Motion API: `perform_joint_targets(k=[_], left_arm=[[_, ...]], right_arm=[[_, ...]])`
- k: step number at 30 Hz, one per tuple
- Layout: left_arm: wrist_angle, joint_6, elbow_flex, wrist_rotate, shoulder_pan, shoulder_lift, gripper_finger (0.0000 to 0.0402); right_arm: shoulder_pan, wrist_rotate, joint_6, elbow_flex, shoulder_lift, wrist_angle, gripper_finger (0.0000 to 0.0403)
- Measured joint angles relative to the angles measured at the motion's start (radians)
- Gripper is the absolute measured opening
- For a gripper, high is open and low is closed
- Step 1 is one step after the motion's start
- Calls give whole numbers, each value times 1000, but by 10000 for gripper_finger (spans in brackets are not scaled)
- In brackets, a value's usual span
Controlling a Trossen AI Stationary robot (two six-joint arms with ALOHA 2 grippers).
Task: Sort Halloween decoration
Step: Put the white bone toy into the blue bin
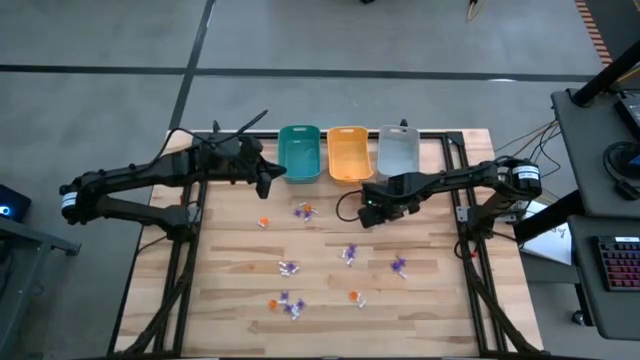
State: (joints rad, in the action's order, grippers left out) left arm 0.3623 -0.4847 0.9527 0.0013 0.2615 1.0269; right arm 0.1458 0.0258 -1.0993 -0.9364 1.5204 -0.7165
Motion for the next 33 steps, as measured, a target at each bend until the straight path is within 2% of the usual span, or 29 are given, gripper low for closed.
perform_joint_targets(k=[14, 33], left_arm=[[-30, -8, 0, -2, 0, 16, 0], [-31, -11, 0, -18, 0, 16, 0]], right_arm=[[12, -15, 38, -1, 80, 42, 107], [12, -37, 70, 16, 86, 49, 107]])
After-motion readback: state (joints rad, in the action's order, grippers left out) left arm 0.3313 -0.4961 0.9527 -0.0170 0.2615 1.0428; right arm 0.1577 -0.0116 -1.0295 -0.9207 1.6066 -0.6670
